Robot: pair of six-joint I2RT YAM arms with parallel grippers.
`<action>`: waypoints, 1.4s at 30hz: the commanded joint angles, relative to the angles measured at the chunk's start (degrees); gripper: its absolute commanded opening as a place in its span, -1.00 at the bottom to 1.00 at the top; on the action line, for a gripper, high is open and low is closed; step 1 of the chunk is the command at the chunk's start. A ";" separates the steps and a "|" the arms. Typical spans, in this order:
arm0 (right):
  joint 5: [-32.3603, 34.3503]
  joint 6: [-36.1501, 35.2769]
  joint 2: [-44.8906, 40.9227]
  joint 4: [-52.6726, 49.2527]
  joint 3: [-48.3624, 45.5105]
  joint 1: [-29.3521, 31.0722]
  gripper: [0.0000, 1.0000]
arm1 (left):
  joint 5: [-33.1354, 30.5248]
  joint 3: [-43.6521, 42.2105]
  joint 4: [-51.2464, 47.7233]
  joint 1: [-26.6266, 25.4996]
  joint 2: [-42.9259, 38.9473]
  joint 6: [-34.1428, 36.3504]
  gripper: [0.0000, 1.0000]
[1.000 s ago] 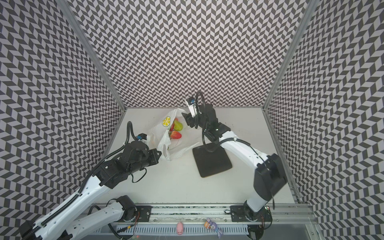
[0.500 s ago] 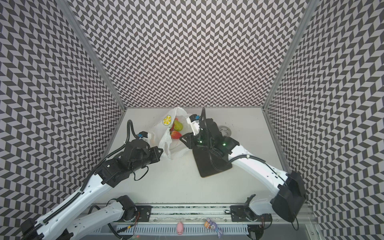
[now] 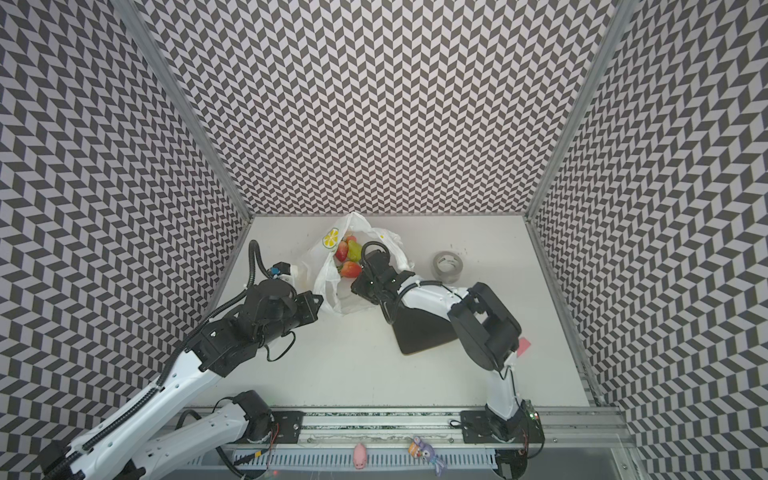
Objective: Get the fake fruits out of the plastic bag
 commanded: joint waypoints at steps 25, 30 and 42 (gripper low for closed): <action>15.15 10.52 20.36 -15.60 29.58 -0.74 0.91 | 1.59 -0.07 -5.53 -0.35 -3.64 -0.71 -1.00; 15.45 6.98 23.26 -18.09 33.38 -0.74 0.90 | 1.68 -0.56 -4.96 -0.32 -3.73 -1.01 -1.00; 15.45 -22.38 28.46 -21.47 40.40 -0.65 0.89 | 1.39 -0.23 -3.56 -0.34 -2.50 -0.04 -1.00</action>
